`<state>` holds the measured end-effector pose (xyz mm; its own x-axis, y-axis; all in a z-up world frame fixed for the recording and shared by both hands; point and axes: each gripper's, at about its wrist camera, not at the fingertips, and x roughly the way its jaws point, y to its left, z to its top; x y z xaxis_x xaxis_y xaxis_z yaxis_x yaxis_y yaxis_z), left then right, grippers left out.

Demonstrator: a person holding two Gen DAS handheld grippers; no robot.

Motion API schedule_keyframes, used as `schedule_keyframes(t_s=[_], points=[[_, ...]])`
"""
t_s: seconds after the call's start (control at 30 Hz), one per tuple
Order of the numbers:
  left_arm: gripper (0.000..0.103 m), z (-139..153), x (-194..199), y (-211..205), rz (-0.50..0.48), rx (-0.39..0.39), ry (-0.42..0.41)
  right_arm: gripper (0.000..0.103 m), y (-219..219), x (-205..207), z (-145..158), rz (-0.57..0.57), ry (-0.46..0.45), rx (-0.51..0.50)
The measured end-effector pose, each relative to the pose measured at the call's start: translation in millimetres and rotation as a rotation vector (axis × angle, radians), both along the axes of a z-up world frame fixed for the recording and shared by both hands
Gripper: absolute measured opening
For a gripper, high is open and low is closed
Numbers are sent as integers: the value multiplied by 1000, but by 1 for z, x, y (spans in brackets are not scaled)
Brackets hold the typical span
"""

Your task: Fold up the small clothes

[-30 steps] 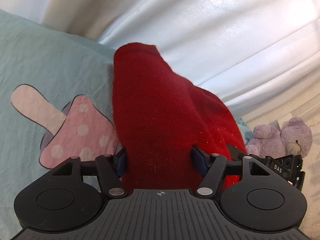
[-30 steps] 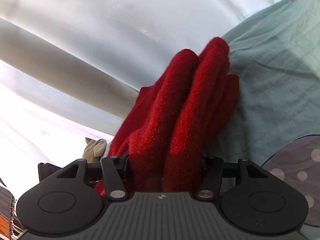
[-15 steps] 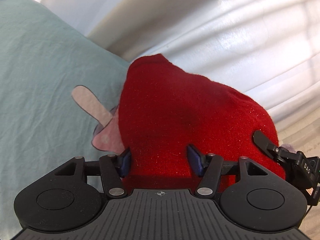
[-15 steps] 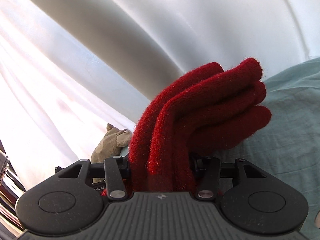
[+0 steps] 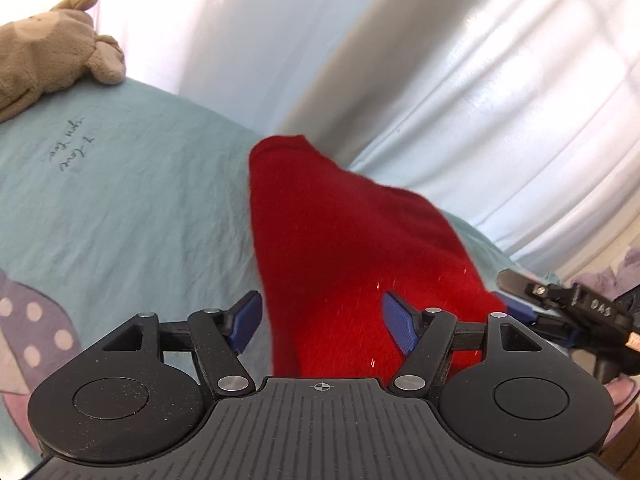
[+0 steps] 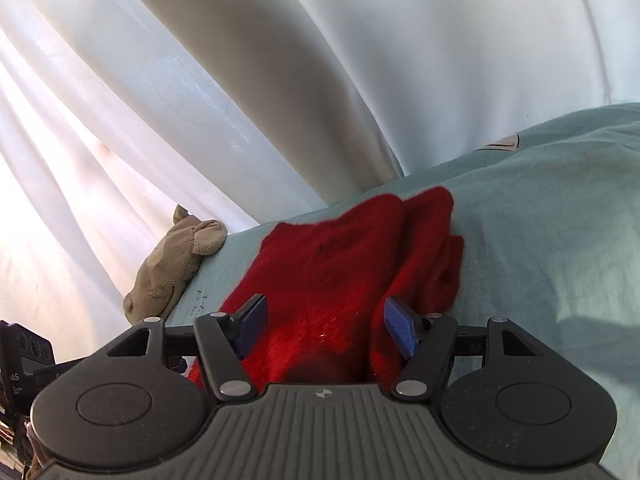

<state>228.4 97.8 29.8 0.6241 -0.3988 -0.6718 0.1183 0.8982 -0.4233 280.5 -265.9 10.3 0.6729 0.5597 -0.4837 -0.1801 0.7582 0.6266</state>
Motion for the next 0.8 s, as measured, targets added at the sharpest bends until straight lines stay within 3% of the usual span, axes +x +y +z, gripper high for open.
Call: schedule_keyframes(t_s=[0.1,0.2,0.23,0.3,0.37,0.53,0.67,0.73,0.8], points=[[75,-5,-21,-7,-2,57,-1,66,-5,-37,3,-21,-8,63],[75,4,-18,-9,28,63,-12,65,-4,-61,11,-39,-42,95],[75,10,-16,-11,37,70,-31,56,-1,-60,17,-31,-62,90],[80,18,-9,-18,42,108,-53,44,20,-57,30,-8,-128,7],[80,17,0,-31,34,149,-26,36,38,-46,37,12,-173,-122],[81,1,2,-56,-2,238,22,24,76,-37,15,78,-180,-414],[87,-4,0,-68,-26,294,18,16,74,-37,-6,97,-134,-523],[89,-8,1,-75,-39,316,20,6,73,-39,-9,90,-133,-593],[90,-12,2,-80,-50,321,24,5,74,-40,-15,89,-131,-636]])
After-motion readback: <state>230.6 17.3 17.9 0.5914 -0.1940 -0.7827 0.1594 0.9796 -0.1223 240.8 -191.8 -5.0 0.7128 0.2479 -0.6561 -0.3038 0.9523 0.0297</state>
